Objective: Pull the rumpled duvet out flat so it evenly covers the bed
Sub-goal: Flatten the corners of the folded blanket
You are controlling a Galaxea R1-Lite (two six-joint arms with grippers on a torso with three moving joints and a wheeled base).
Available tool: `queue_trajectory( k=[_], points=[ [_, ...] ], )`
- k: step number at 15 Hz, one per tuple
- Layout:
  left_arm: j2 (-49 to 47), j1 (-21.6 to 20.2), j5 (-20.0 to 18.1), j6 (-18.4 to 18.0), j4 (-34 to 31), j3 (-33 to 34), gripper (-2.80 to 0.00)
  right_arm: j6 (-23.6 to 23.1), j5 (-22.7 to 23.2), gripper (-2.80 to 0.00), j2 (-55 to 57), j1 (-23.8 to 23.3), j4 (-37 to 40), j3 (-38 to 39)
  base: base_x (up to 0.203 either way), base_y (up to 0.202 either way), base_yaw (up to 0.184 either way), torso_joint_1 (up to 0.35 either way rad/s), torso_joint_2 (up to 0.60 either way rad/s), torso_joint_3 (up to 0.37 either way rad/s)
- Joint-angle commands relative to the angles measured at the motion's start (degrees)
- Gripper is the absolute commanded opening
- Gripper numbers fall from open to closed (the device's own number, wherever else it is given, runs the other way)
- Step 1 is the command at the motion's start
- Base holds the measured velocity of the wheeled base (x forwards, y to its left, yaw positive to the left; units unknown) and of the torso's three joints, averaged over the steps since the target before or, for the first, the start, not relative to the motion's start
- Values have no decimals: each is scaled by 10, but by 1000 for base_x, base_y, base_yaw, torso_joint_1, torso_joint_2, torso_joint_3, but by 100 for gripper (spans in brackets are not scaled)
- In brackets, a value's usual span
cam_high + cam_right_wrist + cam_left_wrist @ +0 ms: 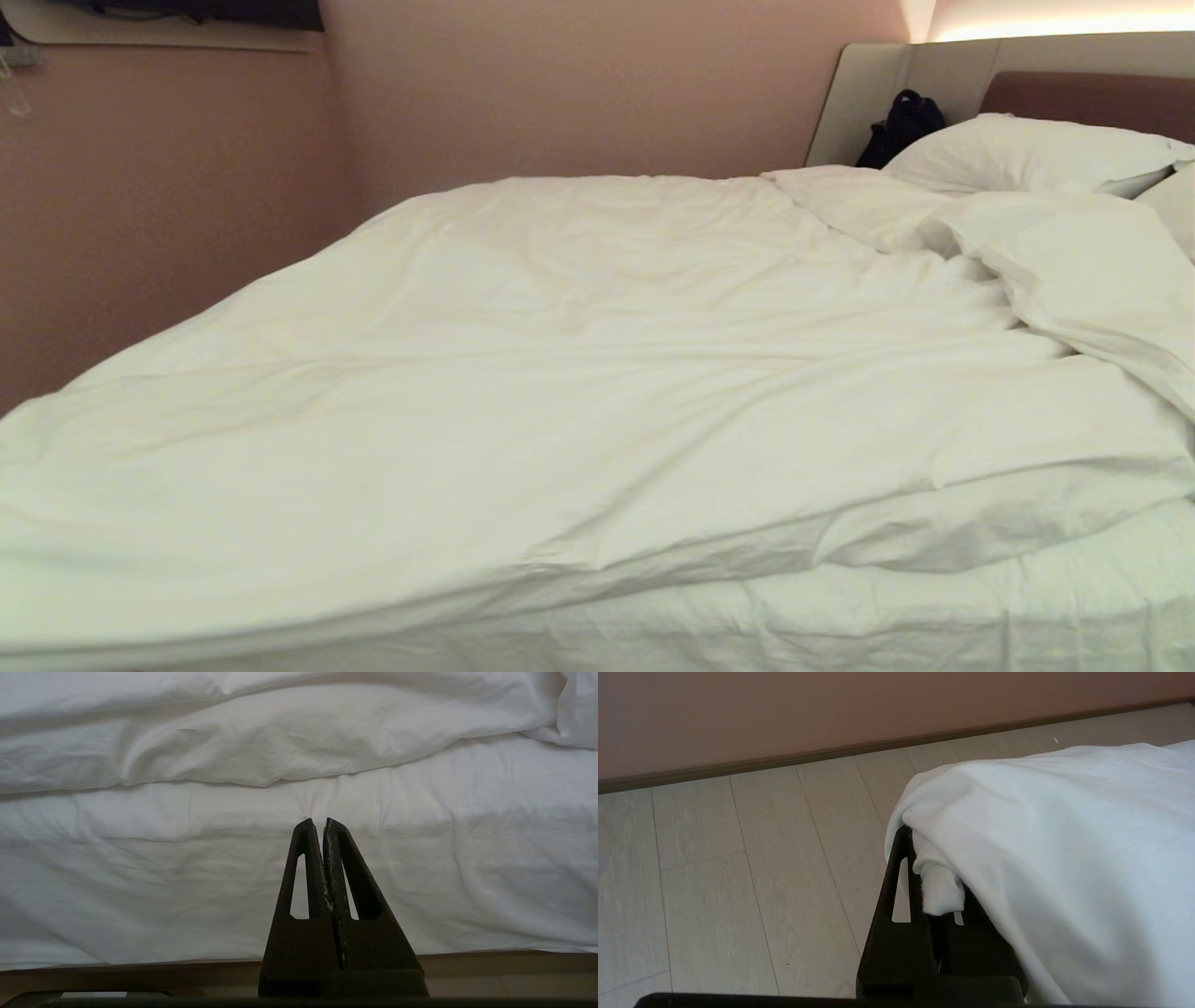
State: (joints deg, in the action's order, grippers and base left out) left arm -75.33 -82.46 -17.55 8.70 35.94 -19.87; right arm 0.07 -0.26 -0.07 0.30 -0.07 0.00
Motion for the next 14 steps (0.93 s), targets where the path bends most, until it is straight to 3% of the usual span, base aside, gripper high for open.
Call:
queue_trajectory(
  k=[1,3,6,14],
  points=[
    [4,-9,0,2,3,0,-280,0,0,-280,1,0,0,0,0,0,0,0,0,0],
    [5,-21,0,3,3,1,-280,0,0,-280,1,0,0,0,0,0,0,0,0,0],
    [0,-31,5,33,2,-3,-280,0,0,-280,1,0,0,0,0,0,0,0,0,0],
    [-9,-51,6,36,1,4,-280,0,0,-280,1,0,0,0,0,0,0,0,0,0]
  ],
)
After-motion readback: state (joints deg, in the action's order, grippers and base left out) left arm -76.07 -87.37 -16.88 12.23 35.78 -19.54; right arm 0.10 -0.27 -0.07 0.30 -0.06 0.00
